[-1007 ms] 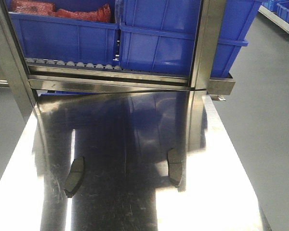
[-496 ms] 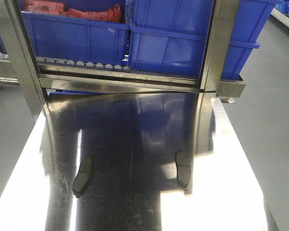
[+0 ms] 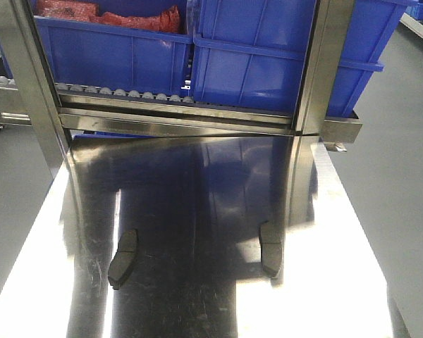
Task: Move and align brake pads A on conveyor
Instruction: 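Stop at the steel table facing the two brake pads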
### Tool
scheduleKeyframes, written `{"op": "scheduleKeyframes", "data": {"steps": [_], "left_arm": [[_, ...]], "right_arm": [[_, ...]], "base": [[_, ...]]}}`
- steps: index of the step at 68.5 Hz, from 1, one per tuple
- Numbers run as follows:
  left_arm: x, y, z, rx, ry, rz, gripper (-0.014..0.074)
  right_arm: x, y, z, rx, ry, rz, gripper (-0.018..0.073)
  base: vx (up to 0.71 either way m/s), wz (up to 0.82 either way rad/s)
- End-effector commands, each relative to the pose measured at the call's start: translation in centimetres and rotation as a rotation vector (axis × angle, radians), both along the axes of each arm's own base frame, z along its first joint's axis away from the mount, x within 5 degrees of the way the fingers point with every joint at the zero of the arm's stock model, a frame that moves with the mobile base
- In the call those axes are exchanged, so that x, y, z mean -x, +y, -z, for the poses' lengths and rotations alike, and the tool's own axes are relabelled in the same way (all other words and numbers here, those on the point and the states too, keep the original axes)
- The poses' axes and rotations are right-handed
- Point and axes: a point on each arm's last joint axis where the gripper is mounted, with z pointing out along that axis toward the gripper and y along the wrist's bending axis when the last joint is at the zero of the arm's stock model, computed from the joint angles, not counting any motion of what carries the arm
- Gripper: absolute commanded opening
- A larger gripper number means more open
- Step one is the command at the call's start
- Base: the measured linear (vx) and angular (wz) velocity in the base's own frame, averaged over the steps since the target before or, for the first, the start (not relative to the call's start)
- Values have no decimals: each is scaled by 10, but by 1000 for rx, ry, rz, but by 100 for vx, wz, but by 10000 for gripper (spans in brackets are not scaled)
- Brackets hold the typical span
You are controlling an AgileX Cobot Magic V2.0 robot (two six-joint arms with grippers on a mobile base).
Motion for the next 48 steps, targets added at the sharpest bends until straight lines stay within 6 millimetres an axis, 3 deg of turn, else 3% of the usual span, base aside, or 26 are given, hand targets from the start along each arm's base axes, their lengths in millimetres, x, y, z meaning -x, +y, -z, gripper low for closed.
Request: {"op": "scheduleKeyframes", "data": {"steps": [1, 48], "left_arm": [[-2, -1, -15, 25, -83, 9, 489], [-2, -1, -17, 31, -105, 10, 489]], "right_arm": [[-2, -1, -14, 3, -89, 11, 463], [-2, -1, -14, 3, -89, 11, 463]], "base": [[0, 0], [0, 0]]}}
